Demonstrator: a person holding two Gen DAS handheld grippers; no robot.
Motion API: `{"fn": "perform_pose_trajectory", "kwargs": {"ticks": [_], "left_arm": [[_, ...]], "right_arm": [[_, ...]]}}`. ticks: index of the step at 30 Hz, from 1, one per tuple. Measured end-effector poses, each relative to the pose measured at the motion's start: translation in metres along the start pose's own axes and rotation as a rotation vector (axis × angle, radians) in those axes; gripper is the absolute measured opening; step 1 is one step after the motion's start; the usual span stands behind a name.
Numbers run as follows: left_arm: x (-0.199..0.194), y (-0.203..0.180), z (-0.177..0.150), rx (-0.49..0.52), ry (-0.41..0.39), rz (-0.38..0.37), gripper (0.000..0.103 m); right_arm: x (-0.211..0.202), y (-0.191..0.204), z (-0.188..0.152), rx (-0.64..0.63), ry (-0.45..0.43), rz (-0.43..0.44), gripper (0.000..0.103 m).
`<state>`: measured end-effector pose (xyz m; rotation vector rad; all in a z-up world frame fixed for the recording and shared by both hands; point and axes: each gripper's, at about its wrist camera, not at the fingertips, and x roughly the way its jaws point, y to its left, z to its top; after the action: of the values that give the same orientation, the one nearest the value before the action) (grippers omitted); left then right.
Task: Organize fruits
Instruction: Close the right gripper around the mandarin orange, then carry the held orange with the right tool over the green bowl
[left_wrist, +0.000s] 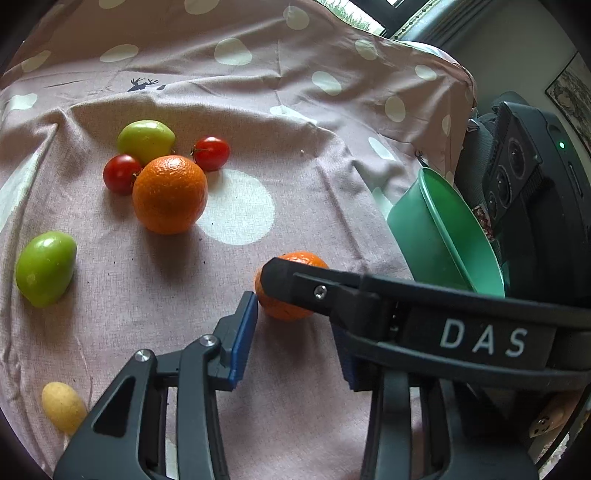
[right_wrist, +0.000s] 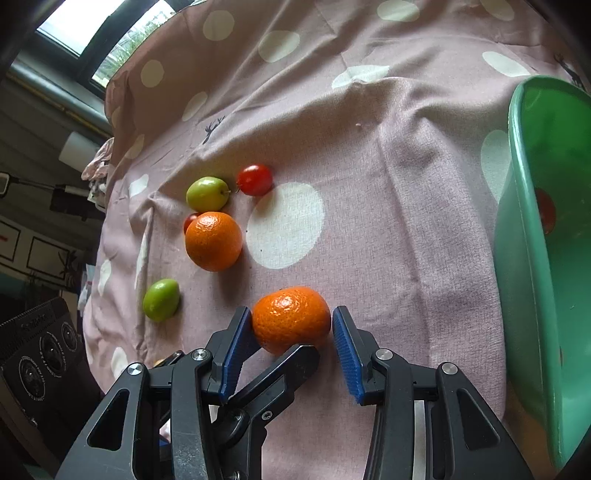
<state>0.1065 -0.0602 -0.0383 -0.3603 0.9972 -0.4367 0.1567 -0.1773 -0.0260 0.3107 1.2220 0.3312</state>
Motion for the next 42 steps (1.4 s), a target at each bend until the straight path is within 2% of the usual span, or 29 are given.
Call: {"fn": "perform_pose_trajectory", "kwargs": {"ticks": [9, 13, 15, 23, 26, 31, 42], "left_arm": [[0.002, 0.0, -0.001, 0.001, 0.005, -0.003, 0.04], [0.006, 0.0, -0.002, 0.005, 0.022, 0.013, 0.039], [0.006, 0.0, -0.002, 0.004, 0.018, 0.013, 0.038], [0.004, -0.001, -0.003, -0.01, 0.021, 0.005, 0.038], [0.0, -0.005, -0.003, 0.018, 0.001, 0.025, 0.038], [-0.011, -0.009, -0.001, 0.018, -0.027, 0.005, 0.038], [-0.06, -0.023, 0.0, 0.051, -0.164, 0.004, 0.038]], "right_arm": [[-0.01, 0.001, 0.004, -0.017, -0.078, 0.004, 0.046], [-0.003, -0.001, 0.005, 0.003, -0.064, 0.012, 0.046], [0.001, -0.001, 0.005, 0.005, -0.049, 0.032, 0.042], [-0.001, 0.007, 0.002, -0.04, -0.066, -0.009, 0.042], [-0.004, 0.012, 0.001, -0.05, -0.076, -0.02, 0.042], [-0.014, 0.016, -0.001, -0.065, -0.105, -0.019, 0.042], [-0.056, 0.042, -0.014, -0.123, -0.24, 0.017, 0.042]]}}
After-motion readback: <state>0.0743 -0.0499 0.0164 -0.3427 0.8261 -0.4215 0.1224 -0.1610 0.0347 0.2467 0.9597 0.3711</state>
